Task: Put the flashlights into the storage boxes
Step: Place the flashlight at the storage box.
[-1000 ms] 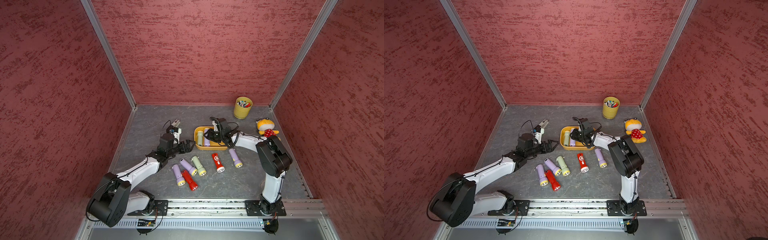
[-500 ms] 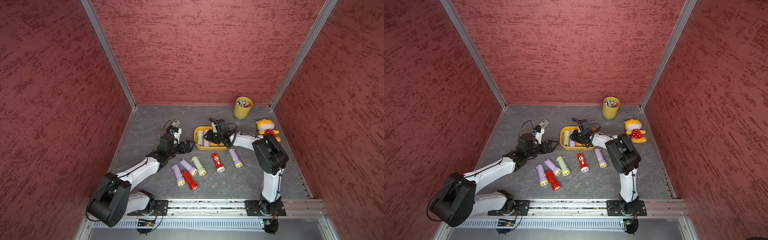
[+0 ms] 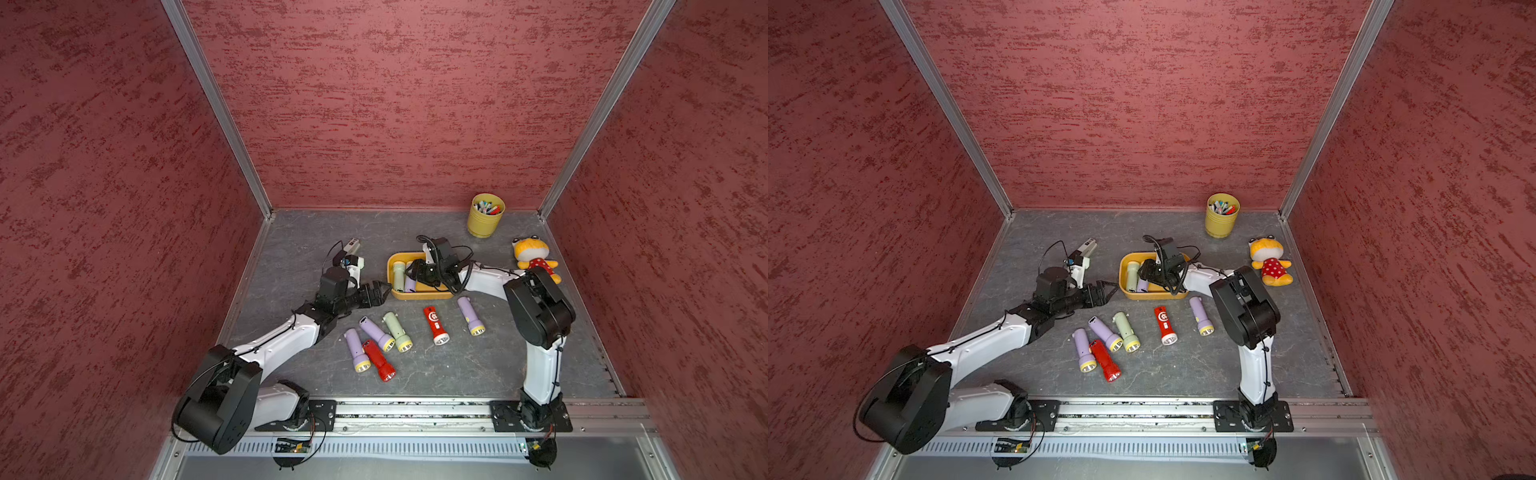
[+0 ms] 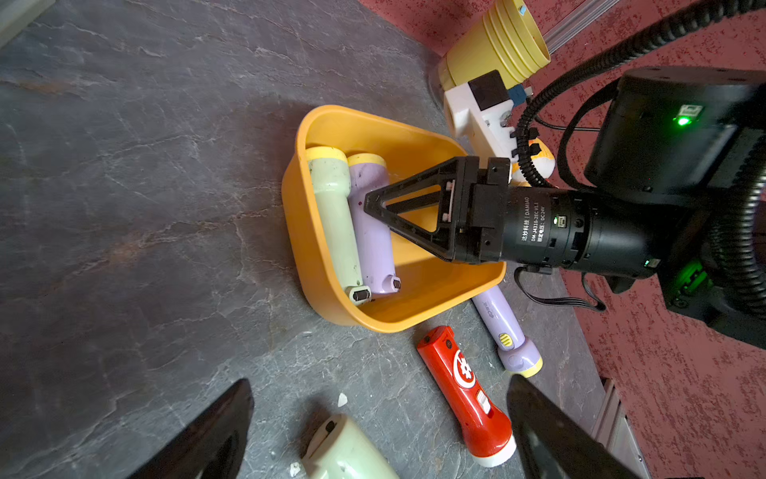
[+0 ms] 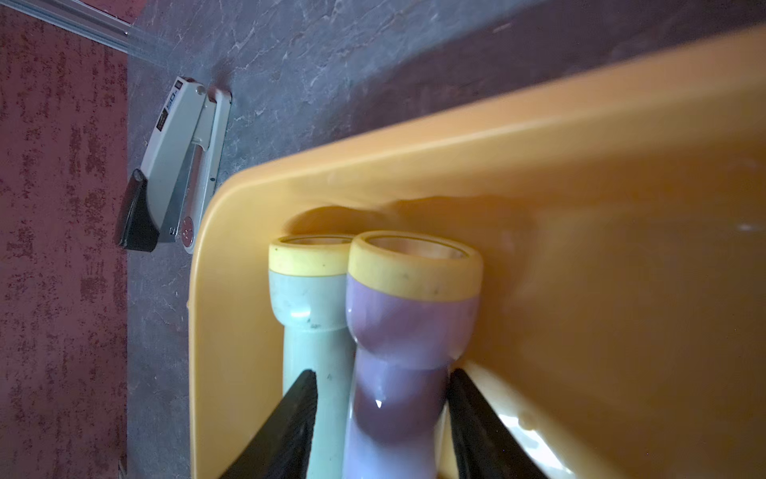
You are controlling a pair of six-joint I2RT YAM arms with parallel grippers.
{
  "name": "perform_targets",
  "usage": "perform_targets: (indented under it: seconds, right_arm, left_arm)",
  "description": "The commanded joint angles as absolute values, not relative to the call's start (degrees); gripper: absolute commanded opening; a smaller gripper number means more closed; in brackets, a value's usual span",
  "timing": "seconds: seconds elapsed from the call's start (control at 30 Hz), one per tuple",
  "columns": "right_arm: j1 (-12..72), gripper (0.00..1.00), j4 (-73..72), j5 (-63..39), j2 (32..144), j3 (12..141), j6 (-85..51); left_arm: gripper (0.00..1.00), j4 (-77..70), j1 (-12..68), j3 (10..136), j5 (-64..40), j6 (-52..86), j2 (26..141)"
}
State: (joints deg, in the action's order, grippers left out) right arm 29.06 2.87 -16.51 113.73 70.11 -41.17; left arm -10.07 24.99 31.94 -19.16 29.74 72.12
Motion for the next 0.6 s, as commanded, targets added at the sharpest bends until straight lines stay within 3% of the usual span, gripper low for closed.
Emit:
perform_targets:
  seconds: [0.0, 0.2, 0.57]
  right_arm:
    - [28.6, 0.52, 3.0, -17.1, 114.7, 72.3, -40.2]
    - [28.6, 0.51, 2.9, -17.6, 114.4, 72.3, -39.9]
    - [28.6, 0.58, 6.6, -14.9, 108.6, 72.9, -37.8]
  left_arm:
    - [0.95, -9.7, 25.2, 33.6, -18.6, 28.7, 72.9]
    - [0.95, -10.1, 25.3, 33.5, -18.6, 28.8, 73.6]
    - [0.95, -9.9, 25.8, 33.5, -18.8, 29.0, 73.0]
